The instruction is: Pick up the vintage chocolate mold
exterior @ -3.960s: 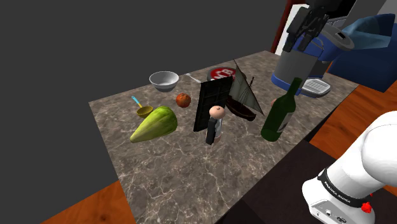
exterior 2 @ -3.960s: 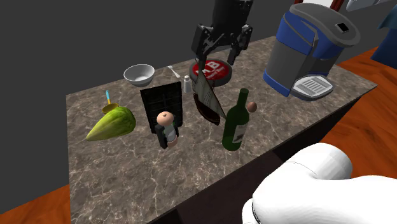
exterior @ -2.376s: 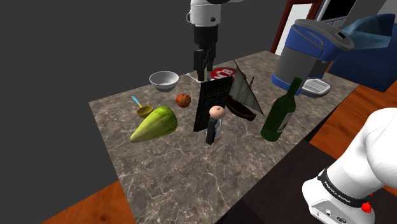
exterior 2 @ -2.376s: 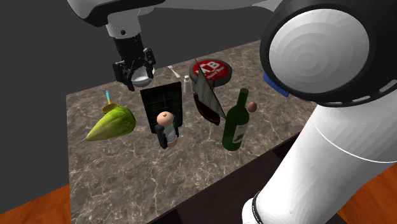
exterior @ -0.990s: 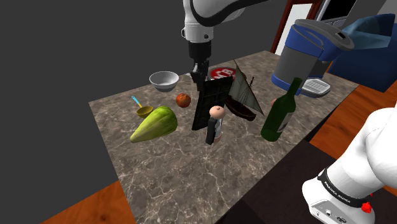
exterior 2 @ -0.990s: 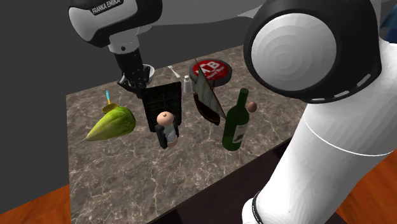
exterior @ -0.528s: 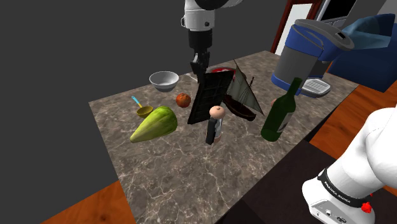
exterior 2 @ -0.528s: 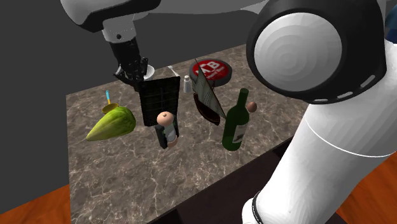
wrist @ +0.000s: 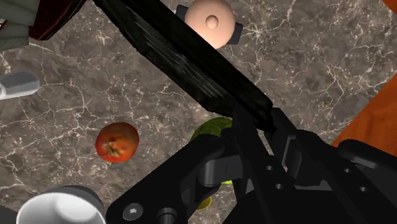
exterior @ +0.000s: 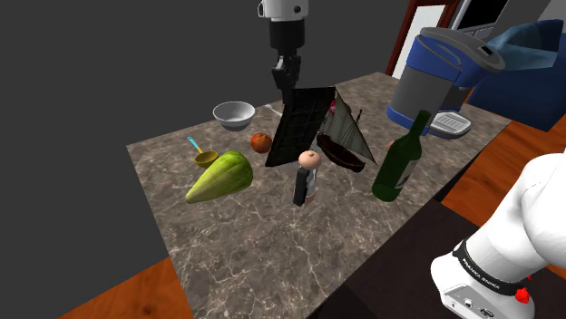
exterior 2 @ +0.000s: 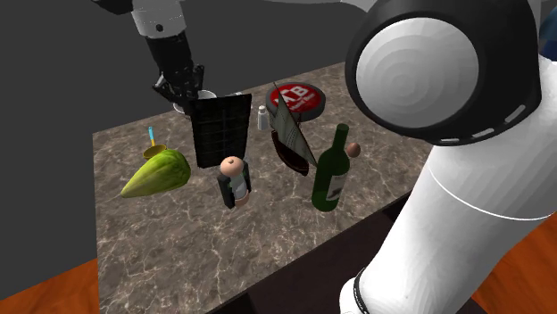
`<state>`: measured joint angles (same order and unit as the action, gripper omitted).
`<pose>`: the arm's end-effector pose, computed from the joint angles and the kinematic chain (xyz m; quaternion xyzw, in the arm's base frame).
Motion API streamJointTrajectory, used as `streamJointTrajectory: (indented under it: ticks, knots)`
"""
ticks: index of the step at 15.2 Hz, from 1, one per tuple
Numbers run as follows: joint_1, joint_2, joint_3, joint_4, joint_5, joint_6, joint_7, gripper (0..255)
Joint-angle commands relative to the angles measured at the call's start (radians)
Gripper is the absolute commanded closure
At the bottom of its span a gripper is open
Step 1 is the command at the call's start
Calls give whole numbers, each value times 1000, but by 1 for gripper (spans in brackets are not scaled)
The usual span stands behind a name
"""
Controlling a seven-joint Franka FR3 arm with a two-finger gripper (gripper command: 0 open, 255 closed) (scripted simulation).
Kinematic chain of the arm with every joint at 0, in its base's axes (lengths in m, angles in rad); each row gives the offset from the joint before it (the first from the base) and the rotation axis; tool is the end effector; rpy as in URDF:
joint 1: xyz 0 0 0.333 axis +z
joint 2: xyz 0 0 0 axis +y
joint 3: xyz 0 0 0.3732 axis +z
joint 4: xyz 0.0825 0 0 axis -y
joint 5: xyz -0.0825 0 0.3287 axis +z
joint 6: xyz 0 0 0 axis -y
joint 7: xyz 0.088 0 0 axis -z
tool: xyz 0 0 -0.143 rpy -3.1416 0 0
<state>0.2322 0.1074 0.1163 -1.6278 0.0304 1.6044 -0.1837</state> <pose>0.4962 0.1813 0.5700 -0.9629 -0.2610 0.0665 0.0159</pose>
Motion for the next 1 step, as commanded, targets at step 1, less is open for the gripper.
streamJointTrajectory:
  ticks: [1]
  knots:
    - [0,-2,0,6,0,-8,0,255]
